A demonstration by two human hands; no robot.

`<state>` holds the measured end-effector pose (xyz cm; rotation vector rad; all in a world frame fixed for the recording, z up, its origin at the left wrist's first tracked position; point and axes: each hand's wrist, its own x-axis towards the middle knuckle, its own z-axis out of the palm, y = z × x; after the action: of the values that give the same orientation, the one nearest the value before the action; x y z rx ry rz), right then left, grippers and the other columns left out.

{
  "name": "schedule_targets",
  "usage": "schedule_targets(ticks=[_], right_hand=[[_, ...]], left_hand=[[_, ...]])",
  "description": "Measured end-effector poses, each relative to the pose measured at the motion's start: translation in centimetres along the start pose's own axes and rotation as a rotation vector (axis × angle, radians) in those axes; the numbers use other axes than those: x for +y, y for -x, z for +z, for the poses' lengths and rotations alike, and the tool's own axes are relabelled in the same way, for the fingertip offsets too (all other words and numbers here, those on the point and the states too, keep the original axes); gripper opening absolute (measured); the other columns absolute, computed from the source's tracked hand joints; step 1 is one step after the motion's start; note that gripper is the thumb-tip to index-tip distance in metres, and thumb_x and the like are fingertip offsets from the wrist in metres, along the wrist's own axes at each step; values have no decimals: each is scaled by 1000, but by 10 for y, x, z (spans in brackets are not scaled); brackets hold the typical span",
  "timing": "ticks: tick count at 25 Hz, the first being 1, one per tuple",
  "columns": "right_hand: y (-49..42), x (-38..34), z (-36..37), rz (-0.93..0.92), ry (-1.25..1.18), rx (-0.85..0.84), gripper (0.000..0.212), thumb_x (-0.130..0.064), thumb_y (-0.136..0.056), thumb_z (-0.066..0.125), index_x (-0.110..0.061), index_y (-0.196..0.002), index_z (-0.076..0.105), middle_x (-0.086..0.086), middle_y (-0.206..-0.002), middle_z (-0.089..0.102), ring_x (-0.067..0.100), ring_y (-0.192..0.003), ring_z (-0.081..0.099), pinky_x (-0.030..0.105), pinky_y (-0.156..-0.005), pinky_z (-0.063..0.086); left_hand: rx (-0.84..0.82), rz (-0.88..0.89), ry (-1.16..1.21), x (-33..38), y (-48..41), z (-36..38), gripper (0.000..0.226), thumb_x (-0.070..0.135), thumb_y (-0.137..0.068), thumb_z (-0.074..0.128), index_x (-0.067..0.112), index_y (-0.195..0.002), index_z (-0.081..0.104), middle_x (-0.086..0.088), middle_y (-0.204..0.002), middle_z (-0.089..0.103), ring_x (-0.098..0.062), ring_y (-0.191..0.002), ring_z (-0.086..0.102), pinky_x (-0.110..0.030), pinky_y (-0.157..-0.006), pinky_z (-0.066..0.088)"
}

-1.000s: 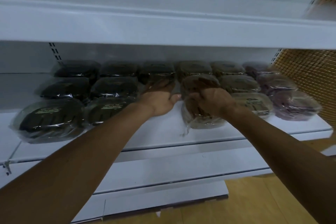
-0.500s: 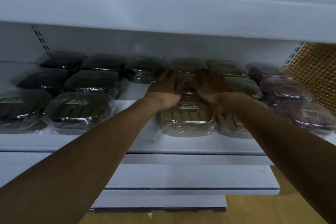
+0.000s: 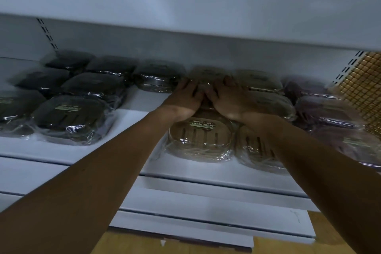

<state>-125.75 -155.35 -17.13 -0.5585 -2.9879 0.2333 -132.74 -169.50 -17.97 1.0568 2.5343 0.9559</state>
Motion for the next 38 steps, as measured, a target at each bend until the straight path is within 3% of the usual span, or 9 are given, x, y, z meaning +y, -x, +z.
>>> schedule_targets(ticks=[7, 9, 12, 16, 21, 26, 29, 32, 38], right_hand=[[-3, 4, 9, -75, 64, -14, 80, -57, -87, -4, -19, -144, 37, 20, -149, 36, 41, -141, 27, 49, -113, 23], [0, 4, 5, -85, 48, -25, 63, -50, -97, 5, -22, -145, 36, 17, -151, 34, 40, -143, 23, 51, -114, 21], [10, 4, -7, -25, -38, -13, 53, -45, -105, 18, -21, -151, 28, 19, -159, 22, 35, -148, 16, 46, -117, 15], [9, 8, -3, -31, -2, -32, 80, -66, -90, 4, -20, -147, 35, 20, -155, 29, 36, -144, 26, 46, -115, 21], [8, 2, -4, 30, -79, -31, 47, -47, -102, 23, -21, -136, 43, 20, -141, 42, 37, -135, 37, 45, -110, 27], [5, 6, -2, -32, -21, -47, 50, -48, -103, 22, -19, -139, 41, 19, -148, 37, 33, -141, 31, 45, -115, 23], [6, 8, -3, -29, 9, -57, 61, -54, -102, 20, -16, -148, 33, 18, -157, 26, 30, -146, 23, 43, -118, 18], [23, 8, -10, -20, -3, -61, 64, -55, -101, 23, -19, -153, 26, 13, -162, 18, 28, -149, 16, 41, -121, 12], [84, -5, -6, -74, 177, 33, 80, -60, -89, 4, -15, -147, 37, 12, -151, 38, 37, -131, 44, 46, -112, 28]], left_hand=[[14, 8, 14, -5, -1, 4, 53, 37, -107, 31, 27, -157, 18, 3, -166, 11, -13, -150, 12, -17, -101, 12], [-28, -4, -4, -6, -3, 1, 56, 46, -105, 28, 28, -157, 17, 4, -166, 9, -13, -151, 9, -19, -107, 11], [-33, -37, 29, -10, 0, -6, 79, 75, -86, 20, 38, -156, 18, 7, -165, 12, -14, -151, 11, -38, -123, 14], [-45, -46, 50, -16, 4, -4, 66, 62, -99, 29, 35, -158, 14, 6, -166, 8, -14, -152, 8, -35, -122, 12], [-61, -26, 84, -14, -4, -5, 68, 56, -102, 34, 24, -159, 14, 1, -166, 7, -18, -153, 6, -33, -119, 12], [-63, -15, 56, -22, -7, 0, 71, 53, -102, 37, 25, -159, 7, 1, -167, 1, -16, -153, 4, -30, -120, 9], [-66, -47, 128, -20, -1, -2, 77, 64, -94, 33, 30, -159, 10, 0, -166, 8, -18, -152, 12, -35, -122, 15], [24, -29, 227, -20, 18, -5, 68, 55, -100, 37, 34, -158, 9, -1, -165, 15, -19, -146, 28, -23, -111, 21], [0, -36, 337, -17, 76, 11, 61, 63, -87, 51, 47, -143, 31, 1, -142, 45, -19, -122, 55, -44, -103, 49]])
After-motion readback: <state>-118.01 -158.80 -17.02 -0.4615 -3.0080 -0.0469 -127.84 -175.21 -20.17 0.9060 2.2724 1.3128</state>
